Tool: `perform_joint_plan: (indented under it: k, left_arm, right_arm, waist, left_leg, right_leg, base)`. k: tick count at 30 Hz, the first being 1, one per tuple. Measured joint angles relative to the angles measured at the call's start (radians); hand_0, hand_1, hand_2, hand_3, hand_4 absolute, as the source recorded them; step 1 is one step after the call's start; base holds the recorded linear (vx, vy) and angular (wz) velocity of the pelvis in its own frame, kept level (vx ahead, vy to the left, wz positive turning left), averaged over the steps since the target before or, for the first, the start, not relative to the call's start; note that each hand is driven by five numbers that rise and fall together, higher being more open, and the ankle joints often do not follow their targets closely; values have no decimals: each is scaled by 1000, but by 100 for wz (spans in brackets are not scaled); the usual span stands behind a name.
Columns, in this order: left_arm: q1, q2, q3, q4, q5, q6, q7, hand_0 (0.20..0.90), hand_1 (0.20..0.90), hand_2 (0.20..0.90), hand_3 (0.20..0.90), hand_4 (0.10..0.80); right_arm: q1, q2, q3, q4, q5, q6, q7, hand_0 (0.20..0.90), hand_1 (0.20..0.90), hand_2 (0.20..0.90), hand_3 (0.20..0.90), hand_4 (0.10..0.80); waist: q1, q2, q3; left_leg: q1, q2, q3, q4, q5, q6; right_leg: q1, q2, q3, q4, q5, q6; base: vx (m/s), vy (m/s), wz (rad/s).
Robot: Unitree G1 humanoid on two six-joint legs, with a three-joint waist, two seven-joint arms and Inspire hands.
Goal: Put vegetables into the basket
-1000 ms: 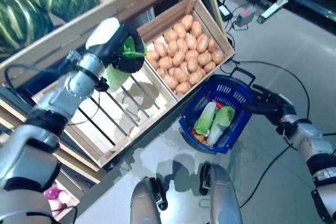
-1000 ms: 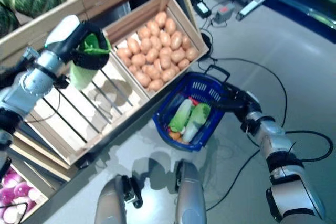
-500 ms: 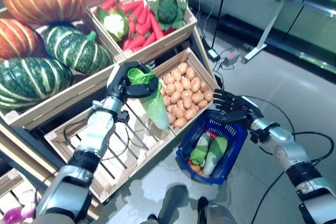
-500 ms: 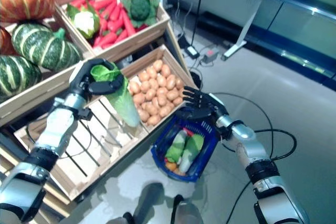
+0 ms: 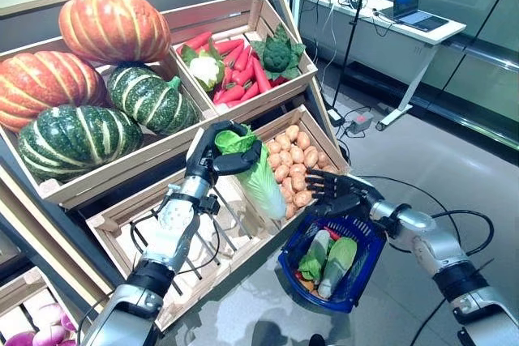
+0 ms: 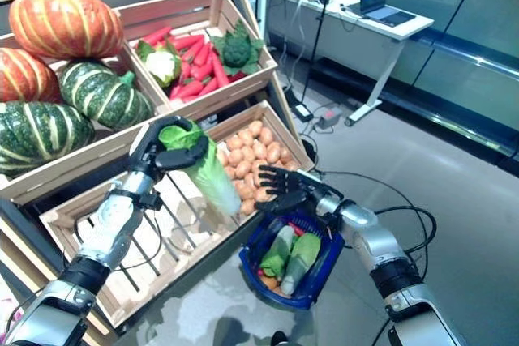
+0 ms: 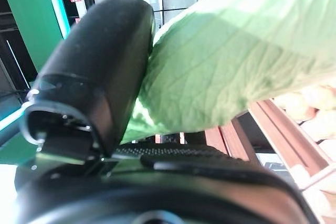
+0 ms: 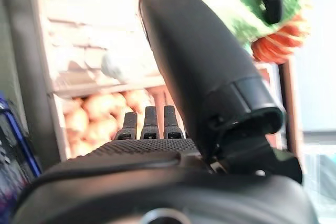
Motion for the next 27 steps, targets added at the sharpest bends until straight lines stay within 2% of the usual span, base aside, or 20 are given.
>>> perform_joint_plan:
  k: [10,20,27]
  left_arm:
    - [42,-63,-3,-9,-52,15,-25,300,300,300,300,400]
    - [77,-109,-26,-9,-92,27,-31,300,300,300,300,400]
    - [90,-115,-83,-9,-117,61,-49,300,300,300,300,400]
  right_arm:
    - [0,36,23,0,1,38,-6,900,900,900,900,800]
    - [-2,98,38,15,47,74,-78,900,900,900,900,800]
    - [-31,155,67,118,48,99,-109,900,900,900,900,800]
  waist:
    - [2,-8,-5]
    - [52,-20,-20]
    - [69,-29,-28]
  left_leg:
    - [6,-5,-21,-1,6,6]
    - [1,-7,-54,-4,25,7]
    - [-6,-8,-77,-4,36,9]
  right_leg:
    - [18,-7,-5,0,1,2]
    - [29,-9,-5,0,1,2]
    - [34,-11,-6,-1,1,2]
  base:
    - [20,-3,6]
    - [17,-9,10]
    - [9,-1,9]
